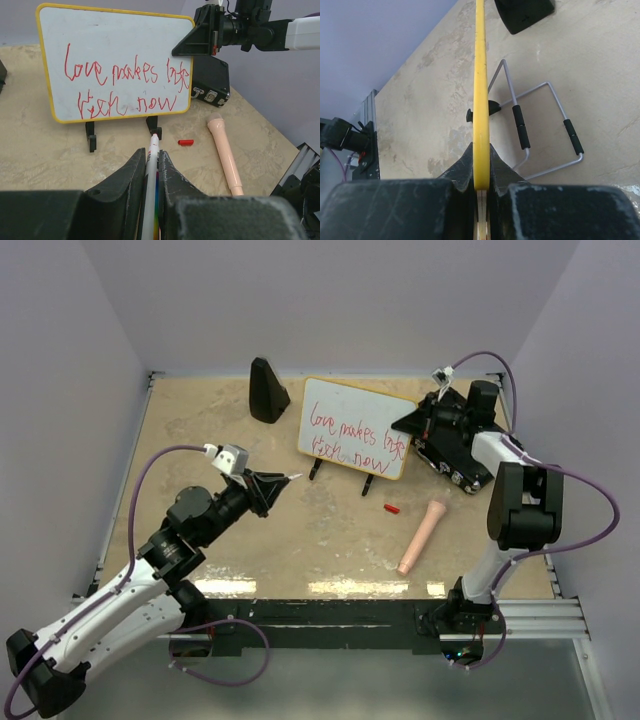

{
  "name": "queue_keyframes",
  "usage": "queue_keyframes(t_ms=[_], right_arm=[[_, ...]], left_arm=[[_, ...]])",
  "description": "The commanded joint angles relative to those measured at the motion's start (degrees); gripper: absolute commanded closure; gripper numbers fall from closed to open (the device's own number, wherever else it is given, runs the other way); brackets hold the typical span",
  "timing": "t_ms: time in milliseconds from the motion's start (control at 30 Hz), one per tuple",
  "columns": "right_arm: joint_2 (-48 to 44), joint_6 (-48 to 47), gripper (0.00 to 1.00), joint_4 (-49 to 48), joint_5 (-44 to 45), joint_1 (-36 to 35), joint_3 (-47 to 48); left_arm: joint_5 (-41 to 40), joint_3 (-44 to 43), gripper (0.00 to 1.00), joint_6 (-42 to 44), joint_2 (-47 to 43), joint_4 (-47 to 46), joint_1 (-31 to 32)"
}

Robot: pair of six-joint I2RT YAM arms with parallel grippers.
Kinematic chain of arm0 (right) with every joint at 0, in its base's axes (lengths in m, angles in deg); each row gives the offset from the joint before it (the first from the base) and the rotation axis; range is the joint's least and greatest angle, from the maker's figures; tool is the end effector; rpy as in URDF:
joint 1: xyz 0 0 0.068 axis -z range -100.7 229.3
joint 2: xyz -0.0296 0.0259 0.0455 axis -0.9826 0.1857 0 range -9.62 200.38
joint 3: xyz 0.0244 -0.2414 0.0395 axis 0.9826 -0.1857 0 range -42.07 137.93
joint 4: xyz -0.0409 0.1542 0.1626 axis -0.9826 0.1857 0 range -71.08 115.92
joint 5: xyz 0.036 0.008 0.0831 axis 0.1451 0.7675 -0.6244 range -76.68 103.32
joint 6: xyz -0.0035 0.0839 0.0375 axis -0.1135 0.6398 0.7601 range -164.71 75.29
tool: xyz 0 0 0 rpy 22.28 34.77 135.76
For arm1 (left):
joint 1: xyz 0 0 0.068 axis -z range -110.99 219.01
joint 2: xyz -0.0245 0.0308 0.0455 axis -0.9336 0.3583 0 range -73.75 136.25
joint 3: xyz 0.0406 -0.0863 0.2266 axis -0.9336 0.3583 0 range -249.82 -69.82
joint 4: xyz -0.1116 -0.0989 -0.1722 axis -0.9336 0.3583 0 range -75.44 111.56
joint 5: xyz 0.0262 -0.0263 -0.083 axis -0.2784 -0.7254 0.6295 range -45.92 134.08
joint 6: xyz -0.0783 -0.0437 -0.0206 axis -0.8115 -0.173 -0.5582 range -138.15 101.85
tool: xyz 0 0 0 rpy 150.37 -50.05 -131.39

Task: Write a sentence on the whiteboard
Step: Place the whiteboard on the whiteboard stand.

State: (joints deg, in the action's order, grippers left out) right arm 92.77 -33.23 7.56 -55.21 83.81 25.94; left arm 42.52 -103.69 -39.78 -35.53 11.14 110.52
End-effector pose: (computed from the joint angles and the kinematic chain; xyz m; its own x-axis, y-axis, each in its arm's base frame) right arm 0.3776 0.0473 0.2349 -0.5465 0.1162 -0.8294 -0.7308 0.4175 0.5401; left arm 0.1541 -0.1335 0.3009 -0.2481 -0.2724 -0.9296 0.5925 0.7165 -0.3681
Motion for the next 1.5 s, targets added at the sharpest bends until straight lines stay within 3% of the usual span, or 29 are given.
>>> queue_keyframes(t_ms=[0, 400, 533, 800, 1100, 1167, 1467], right_arm=[[-0.87, -0.94, 1.0, -4.73, -4.06, -0.12, 0.28], [-2.02, 4.08, 1.0, -10.89, -7.23, -0.91, -0.42], [-0.18, -2.94, 1.0, -1.26, -6.26, -0.91, 0.98], [3.34, -14.38, 0.97, 8.27, -4.25, -0.91, 2.39], [5.89, -22.81, 0.73, 16.88, -1.61, 0.58, 3.62], [6.68, -26.14, 0.63, 20.57, -1.08, 1.2, 4.76], [6.86, -31.17, 0.46, 25.68, 2.25, 2.43, 5.99]], left_arm=[[0.24, 0.38, 1.0, -1.14, -0.16, -2.38, -0.3], [1.03, 0.64, 1.0, -1.14, 1.77, -4.05, -0.38], [1.12, 0.82, 1.0, -1.22, 1.95, -4.23, -0.38], [0.95, 1.44, 1.0, -1.22, 1.42, -4.14, -0.3], [0.86, 2.23, 1.0, -1.49, -0.25, -3.79, -0.3], [0.95, 2.4, 1.0, -1.58, -0.69, -3.79, -0.38], [1.21, 2.75, 1.0, -1.93, -2.27, -3.43, -0.3]])
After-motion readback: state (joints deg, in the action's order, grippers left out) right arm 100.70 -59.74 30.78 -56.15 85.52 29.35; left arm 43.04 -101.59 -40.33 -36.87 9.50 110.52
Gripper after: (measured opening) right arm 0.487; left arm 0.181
